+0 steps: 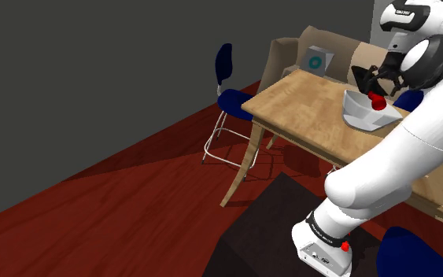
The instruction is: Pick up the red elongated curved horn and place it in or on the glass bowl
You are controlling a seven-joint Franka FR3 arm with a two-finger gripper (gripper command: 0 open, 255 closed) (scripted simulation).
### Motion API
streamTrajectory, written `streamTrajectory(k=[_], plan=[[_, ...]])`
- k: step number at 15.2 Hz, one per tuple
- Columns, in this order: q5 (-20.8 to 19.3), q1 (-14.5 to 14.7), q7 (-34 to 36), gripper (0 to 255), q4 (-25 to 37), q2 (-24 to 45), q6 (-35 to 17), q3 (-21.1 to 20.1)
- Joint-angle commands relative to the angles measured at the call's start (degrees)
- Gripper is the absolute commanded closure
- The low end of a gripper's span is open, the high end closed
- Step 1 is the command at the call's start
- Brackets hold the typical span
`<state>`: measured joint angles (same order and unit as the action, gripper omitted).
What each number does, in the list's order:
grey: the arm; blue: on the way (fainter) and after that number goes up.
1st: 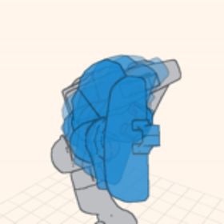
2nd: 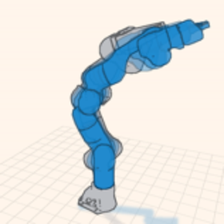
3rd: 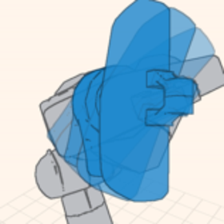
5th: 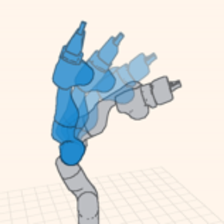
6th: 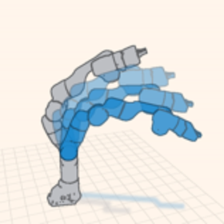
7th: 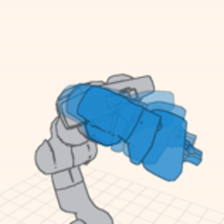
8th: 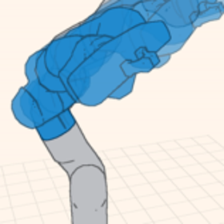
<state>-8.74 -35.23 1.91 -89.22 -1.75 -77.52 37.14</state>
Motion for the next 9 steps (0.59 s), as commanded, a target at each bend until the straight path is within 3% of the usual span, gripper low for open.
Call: streamTrajectory(k=[1, 2, 9], plan=[[1.41, -0.40, -1.44, 0, 6.25, 2.80, 3.89, 0.52], [2.11, -0.71, -2.11, 0, 9.15, 4.17, 5.64, 0.77], [2.11, -0.75, -2.11, 0, 9.15, 4.17, 5.65, 0.73]])
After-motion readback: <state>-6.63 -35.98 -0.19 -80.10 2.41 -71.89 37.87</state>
